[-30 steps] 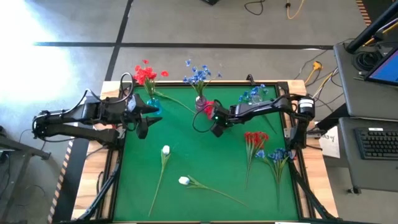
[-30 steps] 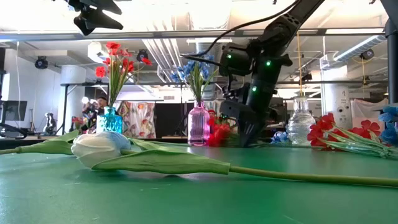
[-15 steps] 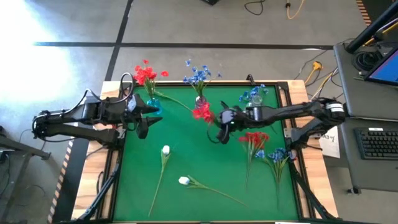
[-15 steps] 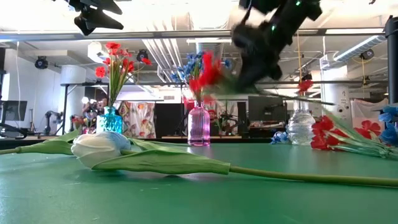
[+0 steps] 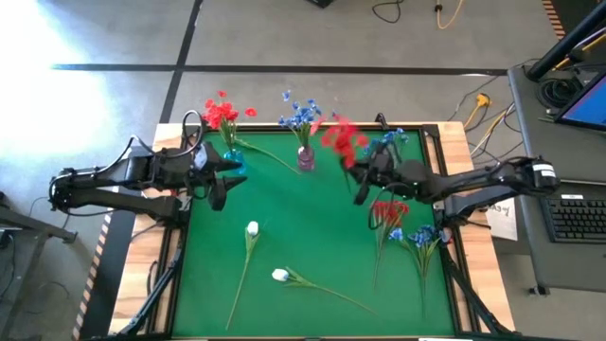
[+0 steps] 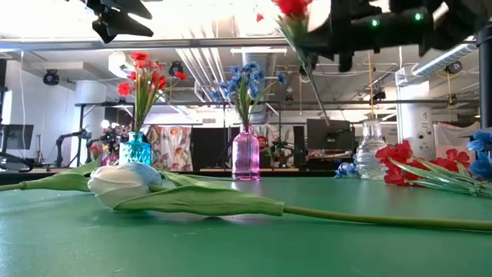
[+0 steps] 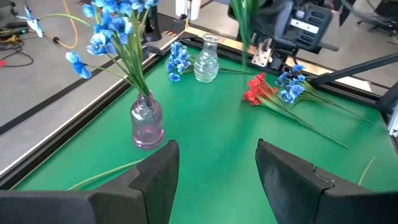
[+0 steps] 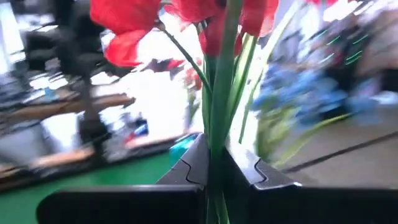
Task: Sort flowers into vase by color
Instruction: Put the top red flowers into the blue vase
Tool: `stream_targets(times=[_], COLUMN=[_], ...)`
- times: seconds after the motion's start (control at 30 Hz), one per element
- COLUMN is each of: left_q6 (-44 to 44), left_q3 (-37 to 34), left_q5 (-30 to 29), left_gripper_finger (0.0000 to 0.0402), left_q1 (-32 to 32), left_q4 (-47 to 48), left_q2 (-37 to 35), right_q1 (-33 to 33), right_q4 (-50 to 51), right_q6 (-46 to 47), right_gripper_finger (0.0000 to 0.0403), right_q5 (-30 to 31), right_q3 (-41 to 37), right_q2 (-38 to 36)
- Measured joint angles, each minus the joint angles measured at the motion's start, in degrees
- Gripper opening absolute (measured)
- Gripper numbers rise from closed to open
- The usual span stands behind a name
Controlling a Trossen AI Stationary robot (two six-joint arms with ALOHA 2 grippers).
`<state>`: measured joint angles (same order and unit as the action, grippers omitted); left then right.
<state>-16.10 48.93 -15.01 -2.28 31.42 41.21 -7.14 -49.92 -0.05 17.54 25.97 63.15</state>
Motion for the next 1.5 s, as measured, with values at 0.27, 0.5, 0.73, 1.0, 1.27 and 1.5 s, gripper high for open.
stream_targets(times=[0.27, 0.5, 0.73, 1.0, 1.27, 1.5], left_q6=[0.0, 0.6, 0.6, 1.2, 1.5, 5.1], left_q3=[0.0, 0.0, 0.0, 0.0, 0.0, -0.9], left_q5=[-0.7, -1.0, -1.0, -1.5, -2.6, 7.5], left_gripper_finger=[0.0199, 0.0199, 0.0199, 0.0199, 0.0199, 0.0199], left_q1=[0.0, 0.0, 0.0, 0.0, 0.0, 0.0], left_q4=[-0.2, -0.2, -0.2, -0.1, -0.1, -5.6], left_q2=[0.5, 1.1, 1.1, 1.1, 1.1, 1.6], right_q1=[-3.8, -8.3, -7.8, -6.4, -6.2, -4.4], right_q4=[-19.3, -25.1, -25.1, -25.1, -24.9, -17.4], right_q6=[-12.4, -23.1, -27.0, -34.3, -29.7, -17.9], right_gripper_finger=[0.0018, 0.0018, 0.0018, 0.0018, 0.0018, 0.0018], right_q5=[24.5, 39.7, 42.7, 51.2, 46.0, 18.5], right_q3=[-3.3, -1.2, -0.8, -1.6, -2.0, -2.0], right_q2=[-0.2, -1.2, -4.0, -8.0, -8.3, -8.3])
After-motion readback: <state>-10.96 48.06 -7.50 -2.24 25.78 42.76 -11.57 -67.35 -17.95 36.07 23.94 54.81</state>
